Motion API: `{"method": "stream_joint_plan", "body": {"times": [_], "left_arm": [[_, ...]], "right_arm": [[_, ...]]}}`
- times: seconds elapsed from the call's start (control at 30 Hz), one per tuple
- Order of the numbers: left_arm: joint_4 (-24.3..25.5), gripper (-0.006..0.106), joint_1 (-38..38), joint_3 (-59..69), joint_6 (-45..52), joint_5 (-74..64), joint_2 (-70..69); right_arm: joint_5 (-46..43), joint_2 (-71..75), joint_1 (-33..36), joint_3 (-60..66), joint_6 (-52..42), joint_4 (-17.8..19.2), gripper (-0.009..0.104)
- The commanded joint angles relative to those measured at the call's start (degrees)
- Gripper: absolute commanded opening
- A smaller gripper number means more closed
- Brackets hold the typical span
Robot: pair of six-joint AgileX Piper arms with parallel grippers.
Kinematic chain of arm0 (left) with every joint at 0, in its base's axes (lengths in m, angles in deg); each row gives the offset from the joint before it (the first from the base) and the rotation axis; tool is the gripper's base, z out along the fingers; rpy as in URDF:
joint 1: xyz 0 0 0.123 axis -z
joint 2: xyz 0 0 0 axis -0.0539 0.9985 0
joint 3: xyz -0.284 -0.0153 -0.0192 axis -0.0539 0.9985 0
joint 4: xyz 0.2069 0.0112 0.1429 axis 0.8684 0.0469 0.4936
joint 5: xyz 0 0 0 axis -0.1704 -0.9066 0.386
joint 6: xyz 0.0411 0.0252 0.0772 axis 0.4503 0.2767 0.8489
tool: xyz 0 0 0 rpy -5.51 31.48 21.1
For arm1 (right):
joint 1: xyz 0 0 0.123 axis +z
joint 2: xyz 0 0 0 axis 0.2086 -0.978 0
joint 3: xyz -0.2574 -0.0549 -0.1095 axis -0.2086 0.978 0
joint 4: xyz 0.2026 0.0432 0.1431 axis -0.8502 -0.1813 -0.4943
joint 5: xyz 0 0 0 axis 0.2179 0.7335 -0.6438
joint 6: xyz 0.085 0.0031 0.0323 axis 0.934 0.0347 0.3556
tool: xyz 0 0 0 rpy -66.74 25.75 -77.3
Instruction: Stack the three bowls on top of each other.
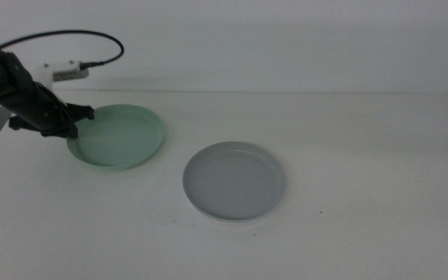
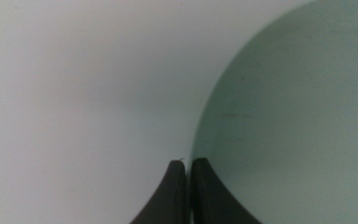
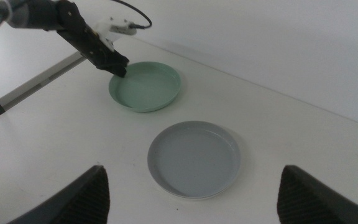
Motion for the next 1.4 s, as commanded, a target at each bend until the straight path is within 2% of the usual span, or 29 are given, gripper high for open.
{"method": "stream_joint_plan", "body": {"times": [0.0, 0.07, 0.17, 0.27, 0.43, 0.67, 1.17, 1.37], "left_arm": [[0.09, -0.002, -0.68, 0.20, 0.30, -2.37, -5.27], [-1.35, -0.002, -0.50, 2.25, 0.69, -3.36, -11.21], [-6.89, -0.002, 2.01, 7.17, 3.77, -3.77, -20.78], [-7.67, -0.002, 6.63, 12.23, 4.44, -3.67, -27.03], [-12.11, -0.002, 15.04, 18.69, 4.49, 0.08, -28.16], [-13.76, -0.002, 23.89, 22.02, 2.31, 9.37, -22.58], [-16.08, 0.000, 25.93, 21.91, 1.91, 14.24, -16.15], [-16.27, 0.019, 25.93, 21.91, 3.20, 11.53, -16.15]], "right_arm": [[-0.29, 0.14, -0.27, 0.24, -0.09, -0.29, 0.084], [-0.29, 0.14, -0.27, 0.24, 0.06, -0.29, 0.084], [-0.29, 0.14, -0.27, 0.24, 0.06, -0.29, 0.084], [-0.29, 0.14, -0.27, 0.24, 0.06, -0.29, 0.084], [-0.29, 0.14, -0.27, 0.24, 0.23, -0.29, 0.084], [-0.29, 0.14, -0.27, 0.24, 0.23, -0.29, 0.084], [-0.29, 0.14, -0.27, 0.24, 0.23, -0.29, 0.084], [-0.29, 0.14, -0.27, 0.24, 0.23, -0.29, 0.084]]}}
